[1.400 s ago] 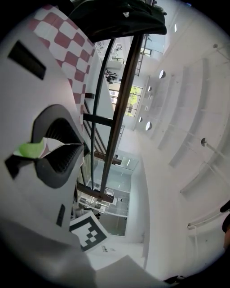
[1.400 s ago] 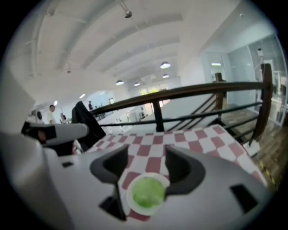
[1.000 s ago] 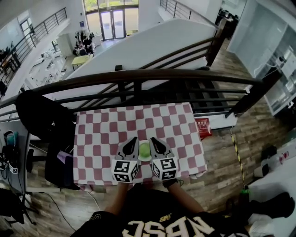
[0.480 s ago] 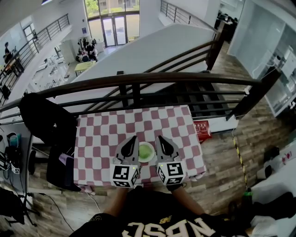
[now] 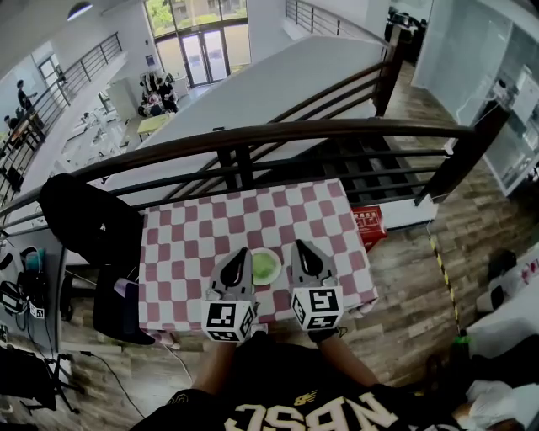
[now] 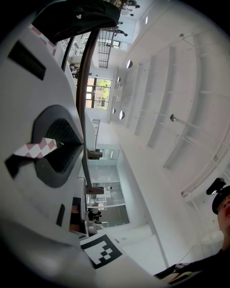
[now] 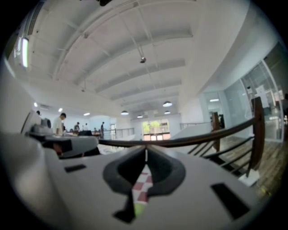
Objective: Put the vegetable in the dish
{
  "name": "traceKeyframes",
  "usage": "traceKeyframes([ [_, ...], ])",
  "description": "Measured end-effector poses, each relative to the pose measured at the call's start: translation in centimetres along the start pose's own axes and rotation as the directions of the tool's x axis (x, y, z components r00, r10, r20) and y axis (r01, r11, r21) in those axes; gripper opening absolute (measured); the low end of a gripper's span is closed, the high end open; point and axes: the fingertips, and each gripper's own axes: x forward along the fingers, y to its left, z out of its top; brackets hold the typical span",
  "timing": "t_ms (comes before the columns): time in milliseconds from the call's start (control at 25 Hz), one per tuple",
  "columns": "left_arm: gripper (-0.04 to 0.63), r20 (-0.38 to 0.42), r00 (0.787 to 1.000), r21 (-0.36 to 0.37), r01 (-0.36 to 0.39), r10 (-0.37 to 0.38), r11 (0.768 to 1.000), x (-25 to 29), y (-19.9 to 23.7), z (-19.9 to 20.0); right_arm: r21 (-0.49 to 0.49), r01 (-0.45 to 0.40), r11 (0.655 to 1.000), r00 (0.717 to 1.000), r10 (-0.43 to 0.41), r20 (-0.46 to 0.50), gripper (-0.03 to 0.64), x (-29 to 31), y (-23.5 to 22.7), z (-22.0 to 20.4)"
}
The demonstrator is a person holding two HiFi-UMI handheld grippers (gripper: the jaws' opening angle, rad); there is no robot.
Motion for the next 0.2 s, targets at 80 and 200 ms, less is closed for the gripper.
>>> traceKeyframes([
  [80, 0.018, -0.005, 1.0, 0.001, 0.002, -0.002, 1.0, -0.4, -0.7, -0.3, 0.004, -0.002, 1.0, 1.0, 0.002, -0.004, 0.017, -0.6, -0.1, -0.3],
  [200, 0.018, -0.016, 1.0, 0.001, 0.008, -0.008, 1.0, -0.8, -1.7, -0.9, 0.006, -0.008, 1.0, 1.0, 0.008, -0.012, 0.017, -1.4, -0.1, -0.7],
])
